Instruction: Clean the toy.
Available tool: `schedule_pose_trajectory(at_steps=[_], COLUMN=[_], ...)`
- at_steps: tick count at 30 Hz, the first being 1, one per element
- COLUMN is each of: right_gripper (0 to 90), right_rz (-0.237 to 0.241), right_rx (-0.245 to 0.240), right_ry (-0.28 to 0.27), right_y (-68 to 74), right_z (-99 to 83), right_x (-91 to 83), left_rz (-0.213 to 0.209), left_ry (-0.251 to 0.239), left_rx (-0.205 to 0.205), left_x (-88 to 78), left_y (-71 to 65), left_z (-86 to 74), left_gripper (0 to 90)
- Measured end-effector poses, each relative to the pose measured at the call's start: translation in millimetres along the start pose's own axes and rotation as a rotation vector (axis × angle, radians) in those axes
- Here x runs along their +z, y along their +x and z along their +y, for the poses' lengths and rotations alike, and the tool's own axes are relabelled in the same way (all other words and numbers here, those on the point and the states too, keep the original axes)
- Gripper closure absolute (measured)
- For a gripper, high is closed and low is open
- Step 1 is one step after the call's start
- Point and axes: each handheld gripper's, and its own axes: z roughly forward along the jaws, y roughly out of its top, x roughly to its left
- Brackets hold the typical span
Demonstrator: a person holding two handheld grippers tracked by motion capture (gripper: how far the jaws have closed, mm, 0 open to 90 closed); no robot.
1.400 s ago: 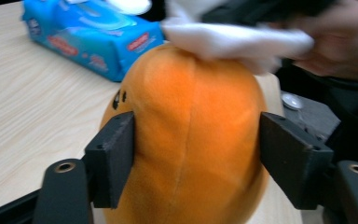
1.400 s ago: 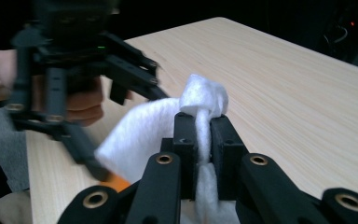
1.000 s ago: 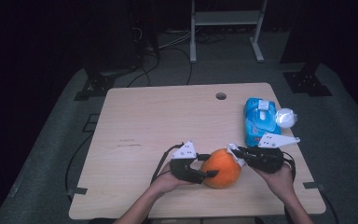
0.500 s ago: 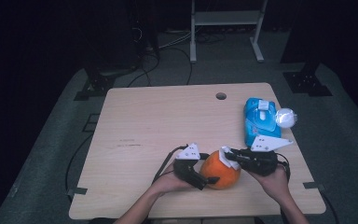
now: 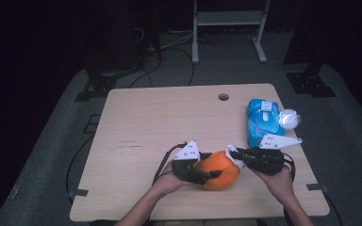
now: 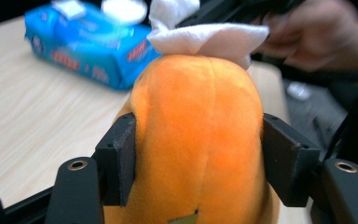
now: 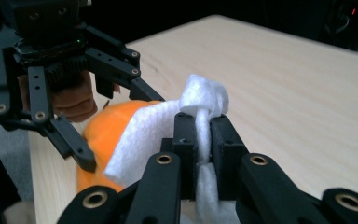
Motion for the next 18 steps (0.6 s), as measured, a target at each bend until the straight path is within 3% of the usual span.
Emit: schedule_pose_trajectory(at_steps=[3, 7, 9, 11, 12, 15, 18], right_gripper=[81.5, 81.3, 81.3, 81.4, 81.4, 81.4, 81.4], right_rz=[0.001, 0.043, 0.023, 0.024, 0.011, -0.004, -0.027], right_rx=[-0.032, -0.066, -0.108, -0.093, -0.09, -0.035, -0.047], right_ry=[0.012, 0.001, 0.024, 0.023, 0.028, 0.03, 0.044], right_y=[10.9, 24.2, 29.1, 23.4, 20.5, 8.5, 5.6], right_z=[1.4, 9.1, 9.5, 8.0, 7.0, -0.2, -2.2], right_x=[6.5, 10.7, 14.9, 14.0, 12.9, 7.3, 5.5], left_rz=[0.005, 0.034, 0.037, 0.021, -0.009, -0.036, -0.049], left_ry=[-0.002, -0.008, -0.005, -0.012, -0.017, -0.029, -0.008], left_rx=[-0.018, -0.033, -0.032, -0.017, -0.012, -0.008, -0.03], left_x=[1.8, 5.8, 5.0, 4.7, 4.7, 3.5, 2.9], left_y=[2.5, 0.9, 0.3, 0.0, 1.0, 6.6, 15.4], left_z=[-2.1, -2.2, -1.8, -2.4, -3.2, -5.9, -11.5], left_gripper=[33.9, 32.9, 32.5, 30.1, 27.0, 17.7, 8.6])
